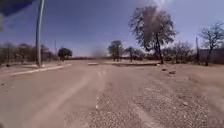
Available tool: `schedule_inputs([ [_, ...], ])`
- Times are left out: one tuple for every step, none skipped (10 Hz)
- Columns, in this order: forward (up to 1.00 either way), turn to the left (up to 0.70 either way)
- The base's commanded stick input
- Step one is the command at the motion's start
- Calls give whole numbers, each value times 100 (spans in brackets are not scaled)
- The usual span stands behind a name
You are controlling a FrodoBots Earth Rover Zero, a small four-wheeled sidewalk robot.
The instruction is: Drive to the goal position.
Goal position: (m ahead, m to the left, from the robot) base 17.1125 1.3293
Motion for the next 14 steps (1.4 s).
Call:
schedule_inputs([
  [100, 0],
  [100, 0],
  [100, 0],
  [100, 0],
  [100, 0],
  [100, 0],
  [100, 0],
  [100, 0],
  [100, 0],
  [100, 0],
  [100, 0],
  [100, 0],
  [100, 0],
  [100, 0],
])
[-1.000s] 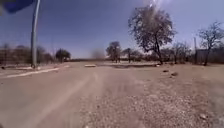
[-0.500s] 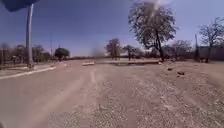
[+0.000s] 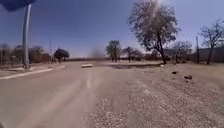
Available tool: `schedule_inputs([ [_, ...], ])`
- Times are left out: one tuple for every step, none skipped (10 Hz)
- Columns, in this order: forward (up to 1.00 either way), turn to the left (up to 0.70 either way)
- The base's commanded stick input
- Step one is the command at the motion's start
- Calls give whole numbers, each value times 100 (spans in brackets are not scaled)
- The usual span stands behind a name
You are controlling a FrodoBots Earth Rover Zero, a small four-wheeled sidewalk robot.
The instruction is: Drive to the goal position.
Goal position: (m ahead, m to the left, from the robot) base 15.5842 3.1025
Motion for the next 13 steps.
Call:
schedule_inputs([
  [100, 0],
  [100, 0],
  [100, 0],
  [100, 0],
  [100, 0],
  [100, 0],
  [100, 0],
  [100, 0],
  [100, 0],
  [100, 0],
  [100, 0],
  [100, 0],
  [100, 0],
])
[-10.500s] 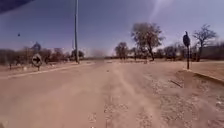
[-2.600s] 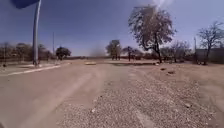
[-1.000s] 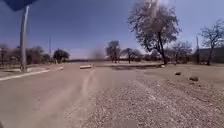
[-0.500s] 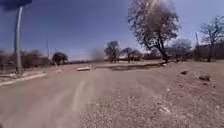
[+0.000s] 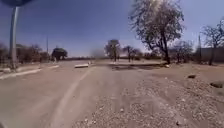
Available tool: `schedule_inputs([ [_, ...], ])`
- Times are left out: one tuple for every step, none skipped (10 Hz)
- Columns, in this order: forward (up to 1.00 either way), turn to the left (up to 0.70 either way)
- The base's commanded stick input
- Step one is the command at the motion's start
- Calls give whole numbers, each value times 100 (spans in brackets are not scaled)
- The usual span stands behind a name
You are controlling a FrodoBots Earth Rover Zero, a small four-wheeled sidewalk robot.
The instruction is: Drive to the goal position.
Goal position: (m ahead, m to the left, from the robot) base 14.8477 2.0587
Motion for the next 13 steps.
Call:
schedule_inputs([
  [100, 0],
  [100, 0],
  [100, 0],
  [100, 0],
  [100, 0],
  [100, 0],
  [100, 0],
  [100, 12],
  [100, 24],
  [100, 17],
  [100, 4],
  [100, 0],
  [100, 0],
])
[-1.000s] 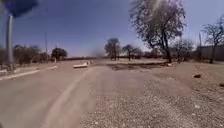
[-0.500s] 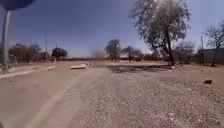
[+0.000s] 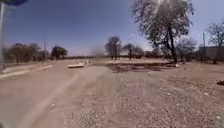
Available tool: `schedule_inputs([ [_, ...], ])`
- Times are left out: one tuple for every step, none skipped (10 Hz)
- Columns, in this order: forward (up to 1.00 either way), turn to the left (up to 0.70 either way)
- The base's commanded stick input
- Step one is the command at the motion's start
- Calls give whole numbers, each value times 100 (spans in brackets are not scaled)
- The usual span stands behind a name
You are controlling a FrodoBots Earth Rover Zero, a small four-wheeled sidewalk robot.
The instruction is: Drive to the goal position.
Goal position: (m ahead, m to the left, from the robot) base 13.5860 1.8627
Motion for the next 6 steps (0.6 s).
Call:
schedule_inputs([
  [100, 0],
  [100, 0],
  [100, 0],
  [100, 0],
  [100, 0],
  [100, 0],
])
